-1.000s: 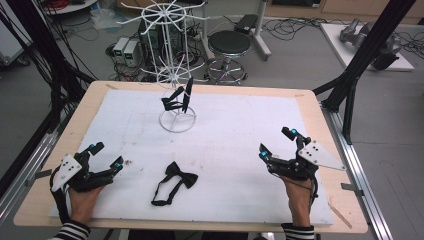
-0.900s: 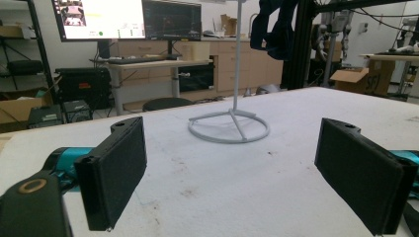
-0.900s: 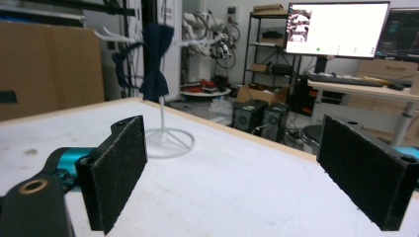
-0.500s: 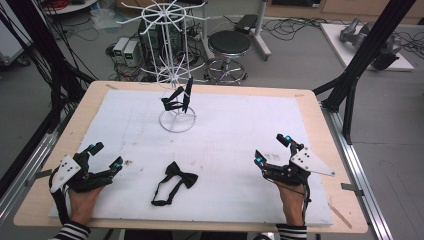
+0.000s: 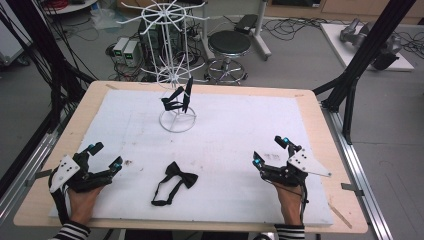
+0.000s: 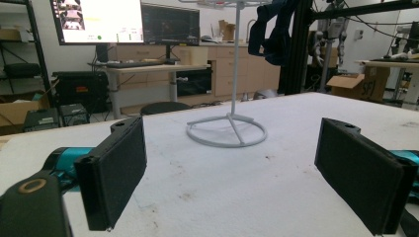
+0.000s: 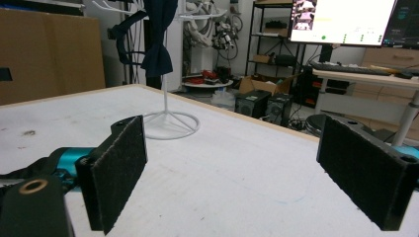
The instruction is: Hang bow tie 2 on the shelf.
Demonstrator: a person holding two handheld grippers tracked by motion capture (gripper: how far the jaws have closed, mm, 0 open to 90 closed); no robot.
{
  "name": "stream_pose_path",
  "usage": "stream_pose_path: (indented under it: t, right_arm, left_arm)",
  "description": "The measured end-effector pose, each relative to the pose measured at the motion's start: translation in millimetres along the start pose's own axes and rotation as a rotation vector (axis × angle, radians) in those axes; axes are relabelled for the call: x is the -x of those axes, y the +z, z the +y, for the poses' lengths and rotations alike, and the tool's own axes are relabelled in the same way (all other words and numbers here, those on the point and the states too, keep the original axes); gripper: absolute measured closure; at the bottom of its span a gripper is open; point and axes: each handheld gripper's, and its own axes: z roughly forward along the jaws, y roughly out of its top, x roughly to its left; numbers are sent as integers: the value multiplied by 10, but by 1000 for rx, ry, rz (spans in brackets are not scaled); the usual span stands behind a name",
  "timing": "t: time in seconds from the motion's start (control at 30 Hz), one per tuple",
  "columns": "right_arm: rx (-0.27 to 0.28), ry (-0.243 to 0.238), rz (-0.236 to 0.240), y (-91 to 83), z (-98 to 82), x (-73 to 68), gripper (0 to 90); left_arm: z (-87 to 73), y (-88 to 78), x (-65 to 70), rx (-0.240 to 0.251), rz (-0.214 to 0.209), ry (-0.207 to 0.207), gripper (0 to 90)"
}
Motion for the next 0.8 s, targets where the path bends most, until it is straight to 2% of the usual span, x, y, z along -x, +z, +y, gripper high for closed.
stream_pose_path:
  t: [0.13,0.27,0.47,0.63,0.73,0.8]
  right_arm:
    - [-3,-1,-7,-13,-20,-23,114]
    - [-7,-1,-12,-12,-58,-22,114]
    - [-33,-11,-13,15,-82,-26,114]
    - [-47,3,-22,18,-97,-19,114]
    - [-51,2,-20,6,-99,-12,114]
    - [-44,-4,-20,-3,-97,-5,114]
  left_arm:
    - [3,-4,-13,-3,1,-12,129]
    - [32,-5,-13,-2,-17,-27,129]
    - [222,-11,-7,-2,-34,-7,129]
    - [417,25,-20,-38,-48,30,129]
    - [544,68,-11,-64,-77,90,129]
    - [626,107,4,-73,-99,112,129]
